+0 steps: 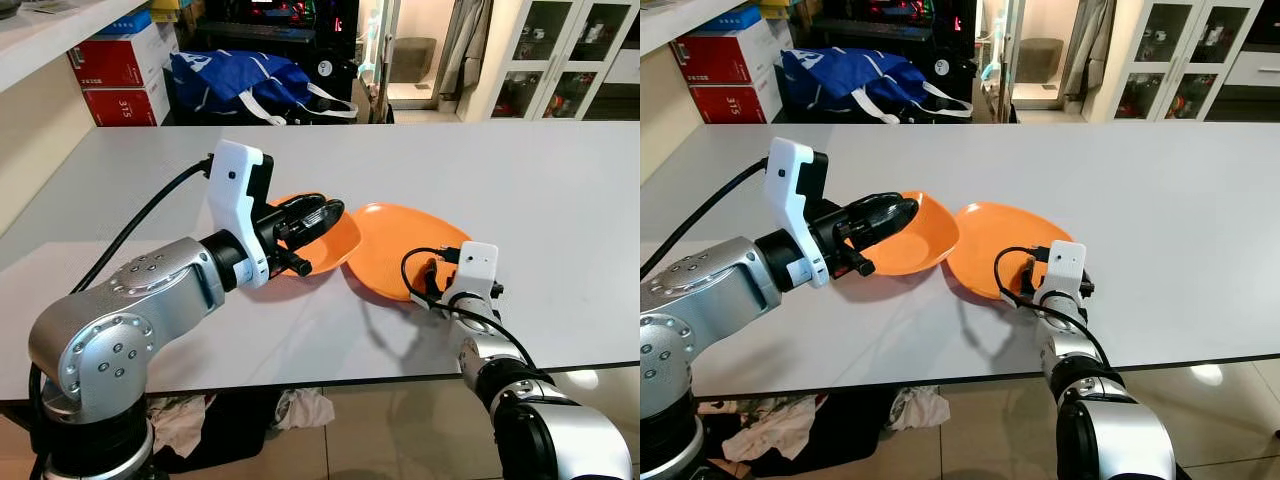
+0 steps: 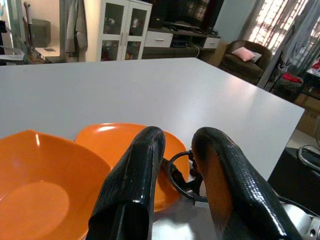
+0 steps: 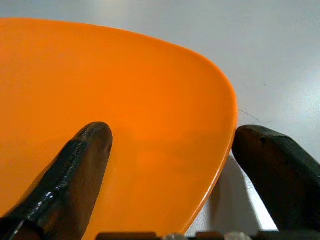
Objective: Setting the table
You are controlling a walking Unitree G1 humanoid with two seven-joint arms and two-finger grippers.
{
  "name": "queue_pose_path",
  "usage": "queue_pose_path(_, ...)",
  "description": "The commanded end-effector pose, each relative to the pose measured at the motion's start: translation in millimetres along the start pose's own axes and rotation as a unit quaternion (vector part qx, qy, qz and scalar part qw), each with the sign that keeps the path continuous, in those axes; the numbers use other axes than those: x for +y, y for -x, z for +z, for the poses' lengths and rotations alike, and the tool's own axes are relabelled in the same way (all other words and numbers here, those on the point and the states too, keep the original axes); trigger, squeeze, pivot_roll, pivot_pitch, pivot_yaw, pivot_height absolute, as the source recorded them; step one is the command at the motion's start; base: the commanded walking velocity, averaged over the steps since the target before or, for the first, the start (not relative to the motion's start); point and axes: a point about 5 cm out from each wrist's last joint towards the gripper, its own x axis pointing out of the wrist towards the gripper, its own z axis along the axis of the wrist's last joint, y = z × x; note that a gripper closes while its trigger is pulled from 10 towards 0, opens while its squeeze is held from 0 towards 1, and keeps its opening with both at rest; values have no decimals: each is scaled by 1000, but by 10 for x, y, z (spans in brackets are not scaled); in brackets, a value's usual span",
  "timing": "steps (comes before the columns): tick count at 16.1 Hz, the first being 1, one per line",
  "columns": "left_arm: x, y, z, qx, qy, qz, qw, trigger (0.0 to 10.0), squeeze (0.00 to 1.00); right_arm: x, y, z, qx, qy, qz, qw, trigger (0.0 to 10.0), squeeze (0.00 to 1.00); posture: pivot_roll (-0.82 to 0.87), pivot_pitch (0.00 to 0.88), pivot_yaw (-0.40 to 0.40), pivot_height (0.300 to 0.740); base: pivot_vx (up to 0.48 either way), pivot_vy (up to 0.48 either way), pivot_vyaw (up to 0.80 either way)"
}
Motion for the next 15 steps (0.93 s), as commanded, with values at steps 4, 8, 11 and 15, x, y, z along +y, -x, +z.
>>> queue_pose_path(4, -13, -28, 3, -2, -1, -8, 1000, 10000, 0, -103, -21, 1, 15, -5, -10, 1000, 10000, 0, 118, 0, -16, 740, 0, 0, 0)
queue_pose_path(8, -11, -35, -13, -5, 2, -9, 1000, 10000, 0, -327, -28, 13, 1, 11, -39, 999, 10000, 0, 97, 0, -24, 740, 0, 0, 0)
queue_pose_path(11, 6, -39, -31, -5, 3, -8, 1000, 10000, 0, -477, -18, 50, -19, 28, -47, 998, 10000, 0, 69, 0, -28, 740, 0, 0, 0)
queue_pose_path(15, 20, -63, -45, -7, 5, -10, 1000, 10000, 0, -566, 18, 93, -38, 44, -40, 998, 10000, 0, 40, 0, -27, 740, 0, 0, 0)
